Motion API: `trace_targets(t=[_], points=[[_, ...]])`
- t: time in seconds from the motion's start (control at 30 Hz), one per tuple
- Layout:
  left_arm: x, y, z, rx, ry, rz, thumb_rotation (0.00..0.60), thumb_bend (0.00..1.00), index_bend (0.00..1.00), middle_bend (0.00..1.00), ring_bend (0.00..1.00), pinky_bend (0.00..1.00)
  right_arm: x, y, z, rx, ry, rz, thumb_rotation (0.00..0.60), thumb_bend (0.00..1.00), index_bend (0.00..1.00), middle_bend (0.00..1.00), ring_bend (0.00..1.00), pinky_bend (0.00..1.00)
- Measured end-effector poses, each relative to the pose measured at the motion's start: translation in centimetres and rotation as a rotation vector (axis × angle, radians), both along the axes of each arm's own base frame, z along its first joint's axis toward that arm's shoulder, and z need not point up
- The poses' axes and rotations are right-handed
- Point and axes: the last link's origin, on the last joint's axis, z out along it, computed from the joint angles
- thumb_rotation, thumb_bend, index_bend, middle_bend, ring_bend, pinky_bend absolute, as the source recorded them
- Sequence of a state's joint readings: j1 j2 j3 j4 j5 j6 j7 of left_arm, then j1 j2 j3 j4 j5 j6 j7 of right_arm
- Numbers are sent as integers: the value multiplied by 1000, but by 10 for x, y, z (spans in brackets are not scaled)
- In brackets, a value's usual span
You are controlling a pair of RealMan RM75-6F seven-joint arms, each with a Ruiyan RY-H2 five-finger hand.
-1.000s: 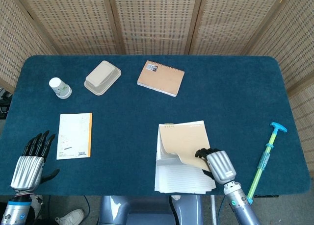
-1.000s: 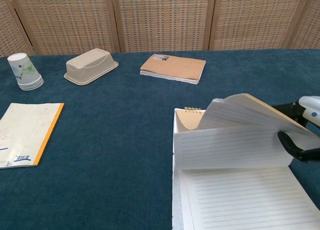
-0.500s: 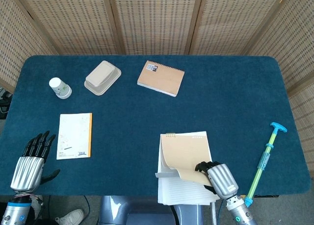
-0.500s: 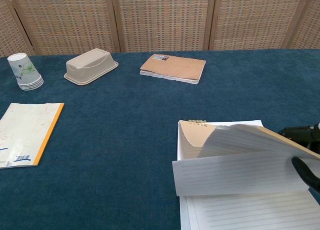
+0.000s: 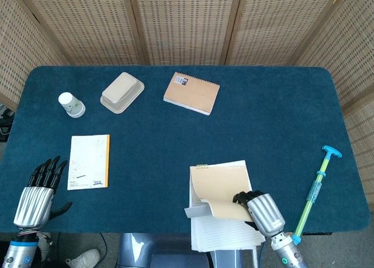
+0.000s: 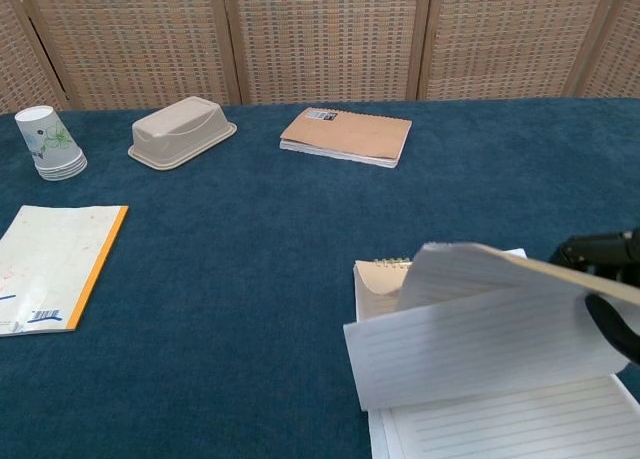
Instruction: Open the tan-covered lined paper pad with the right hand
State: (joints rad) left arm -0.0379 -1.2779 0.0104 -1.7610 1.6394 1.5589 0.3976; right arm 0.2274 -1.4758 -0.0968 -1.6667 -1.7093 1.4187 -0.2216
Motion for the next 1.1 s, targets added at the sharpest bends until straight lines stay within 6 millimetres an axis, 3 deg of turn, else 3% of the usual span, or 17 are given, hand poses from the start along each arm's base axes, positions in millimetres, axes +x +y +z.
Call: trace_targets(t=[0.13, 0.4, 0.67, 1.1], points=[[-2, 2, -1, -3, 4, 8, 600, 98, 0, 0, 0, 91, 12, -21, 3, -47, -8, 29, 600, 806, 623, 661, 604, 615], [-6, 7, -4, -9, 8, 29, 600, 97, 0, 0, 0, 91, 48, -82, 8, -131, 9, 66, 600, 805, 623, 660, 604, 614], [-10, 12, -4, -11, 3, 48, 600, 98, 0, 0, 0, 91, 85, -134, -1, -132, 53, 74, 600, 805, 623, 659, 604, 615], [-20, 24, -6, -25, 3, 80, 600, 98, 0, 0, 0, 91, 110, -212, -21, -181, 144, 6, 600, 802, 623, 659, 604, 614]])
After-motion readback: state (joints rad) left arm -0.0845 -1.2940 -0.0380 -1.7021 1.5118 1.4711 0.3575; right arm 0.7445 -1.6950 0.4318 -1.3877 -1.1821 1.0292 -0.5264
